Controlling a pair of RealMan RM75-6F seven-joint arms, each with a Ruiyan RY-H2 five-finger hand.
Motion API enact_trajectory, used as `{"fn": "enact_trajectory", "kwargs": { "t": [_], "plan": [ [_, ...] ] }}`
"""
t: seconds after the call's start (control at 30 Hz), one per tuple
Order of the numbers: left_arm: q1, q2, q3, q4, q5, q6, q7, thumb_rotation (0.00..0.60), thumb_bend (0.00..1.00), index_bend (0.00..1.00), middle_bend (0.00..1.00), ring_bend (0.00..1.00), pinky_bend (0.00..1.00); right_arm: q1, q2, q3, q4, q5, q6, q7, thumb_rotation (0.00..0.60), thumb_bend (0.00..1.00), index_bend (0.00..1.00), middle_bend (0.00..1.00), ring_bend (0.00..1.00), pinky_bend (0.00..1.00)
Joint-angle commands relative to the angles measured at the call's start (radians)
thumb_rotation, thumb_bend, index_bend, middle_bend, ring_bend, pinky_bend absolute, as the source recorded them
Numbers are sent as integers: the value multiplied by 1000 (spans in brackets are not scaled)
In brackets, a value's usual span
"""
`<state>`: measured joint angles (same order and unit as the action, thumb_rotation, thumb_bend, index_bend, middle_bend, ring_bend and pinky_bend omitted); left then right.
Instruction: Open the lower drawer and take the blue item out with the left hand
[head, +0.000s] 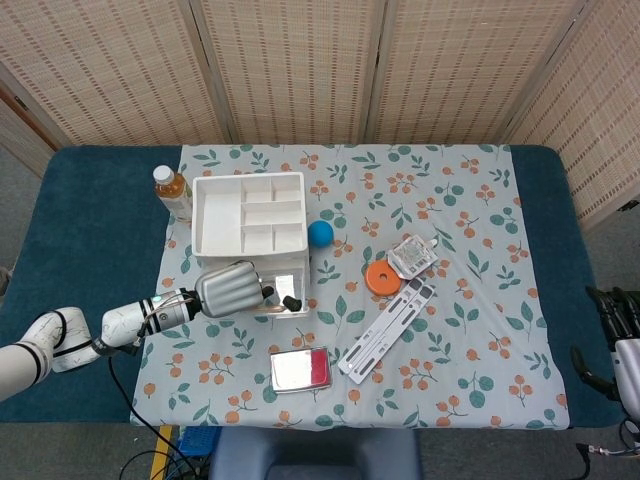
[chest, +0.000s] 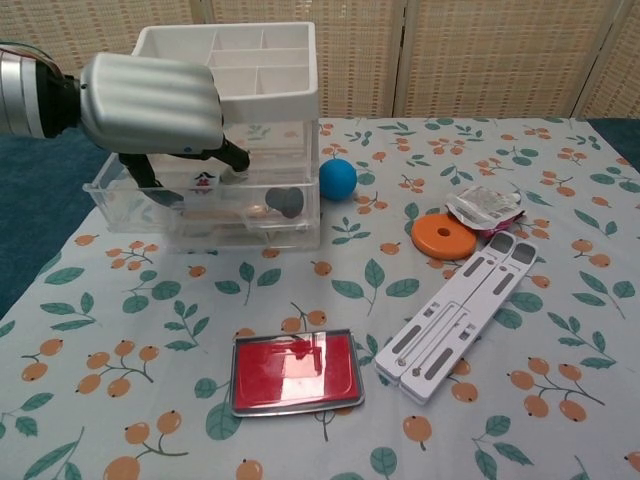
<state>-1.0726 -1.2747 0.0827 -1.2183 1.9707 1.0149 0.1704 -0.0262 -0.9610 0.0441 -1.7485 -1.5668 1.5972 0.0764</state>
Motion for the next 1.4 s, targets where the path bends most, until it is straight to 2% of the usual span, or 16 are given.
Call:
{"fn": "enact_trajectory", "kwargs": {
  "t": [0.03,0.83,1.07,1.4],
  "plan": [
    [-2,-2,1,1,0,4,-6,600,163,463,922,1000,1000,0,0,0,-1,0,0,-1,600,431,0,113,0,23],
    [-14,-27,2,21,-14,30,-58,600,162,554,922,1000,1000,-4,2,4,-1,4,7,2,600,431,0,113,0,24],
    [9,6,-4,-10,-33,64,-52,600,162,561,922,1000,1000,-2,3,5,-2,-3,9,1,600,432,0,113,0,23],
    [102,98,-8,-101,-73,159,-19,600,162,561,922,1000,1000,1,6,6,-3,-17,13,5,600,431,0,113,0,24]
  ]
}}
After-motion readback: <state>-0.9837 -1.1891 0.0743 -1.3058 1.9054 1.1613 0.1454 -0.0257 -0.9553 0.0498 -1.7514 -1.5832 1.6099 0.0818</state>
